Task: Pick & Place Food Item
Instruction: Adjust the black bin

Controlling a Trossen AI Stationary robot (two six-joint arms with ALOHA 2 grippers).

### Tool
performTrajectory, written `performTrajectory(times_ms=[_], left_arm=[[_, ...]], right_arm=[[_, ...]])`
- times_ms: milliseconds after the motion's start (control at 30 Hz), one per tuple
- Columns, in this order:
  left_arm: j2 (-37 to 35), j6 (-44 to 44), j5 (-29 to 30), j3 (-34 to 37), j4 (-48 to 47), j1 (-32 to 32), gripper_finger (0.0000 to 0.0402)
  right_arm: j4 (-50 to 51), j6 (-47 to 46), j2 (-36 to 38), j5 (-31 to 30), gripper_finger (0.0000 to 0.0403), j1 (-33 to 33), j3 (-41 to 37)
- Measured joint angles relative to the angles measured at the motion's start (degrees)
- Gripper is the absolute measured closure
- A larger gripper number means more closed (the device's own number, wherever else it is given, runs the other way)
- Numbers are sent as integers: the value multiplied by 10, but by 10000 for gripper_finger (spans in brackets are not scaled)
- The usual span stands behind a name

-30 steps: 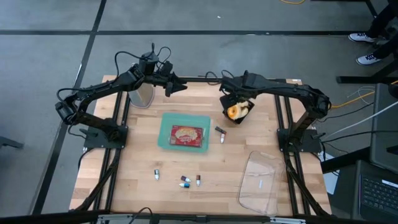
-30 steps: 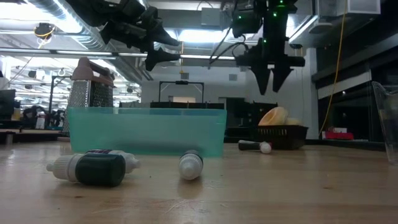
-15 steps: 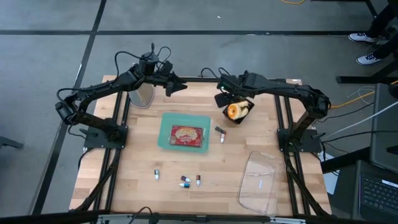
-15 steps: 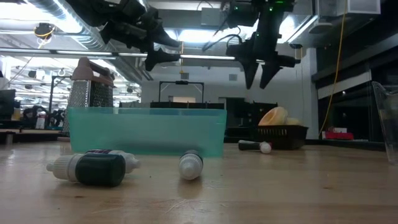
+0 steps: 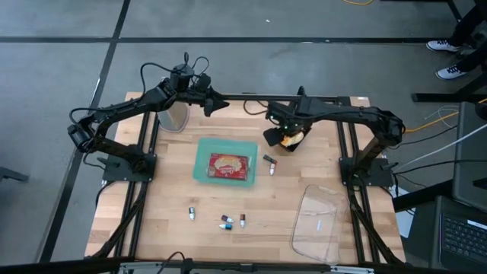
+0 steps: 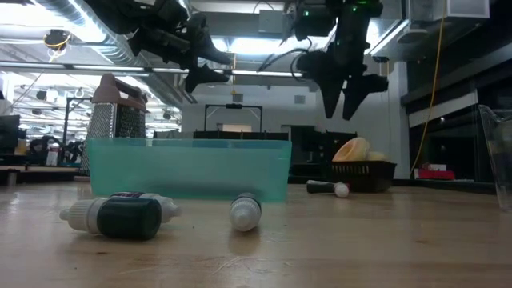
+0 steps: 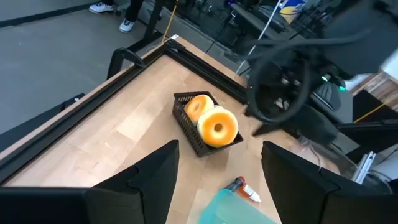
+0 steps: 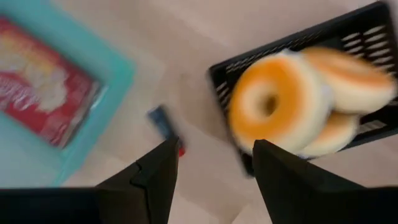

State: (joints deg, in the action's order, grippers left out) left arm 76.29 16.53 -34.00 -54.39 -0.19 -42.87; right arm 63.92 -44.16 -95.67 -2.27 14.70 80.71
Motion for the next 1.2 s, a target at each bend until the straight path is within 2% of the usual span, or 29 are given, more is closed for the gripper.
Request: performTrajectory(times_ms=[233, 433, 567, 933, 1100, 1200], left_arm=[[0, 3, 0, 0, 0, 0, 178], [0, 3, -1, 0, -3, 0, 178], [0, 3, -1, 0, -5, 0, 178], [0, 7, 0, 0, -12, 0, 178], [0, 8, 0, 0, -20, 0, 178], [0, 9, 0, 0, -25, 0, 178]], right_arm=[[1, -25, 4, 4, 211, -28, -10], [-33, -38, 4, 3, 248, -25, -89], [-66, -49, 4, 9, 266, -14, -129], [-80, -50, 4, -45, 316, 43, -162], [-103, -42, 4, -47, 319, 63, -162], [-114, -25, 5, -20, 311, 64, -159]])
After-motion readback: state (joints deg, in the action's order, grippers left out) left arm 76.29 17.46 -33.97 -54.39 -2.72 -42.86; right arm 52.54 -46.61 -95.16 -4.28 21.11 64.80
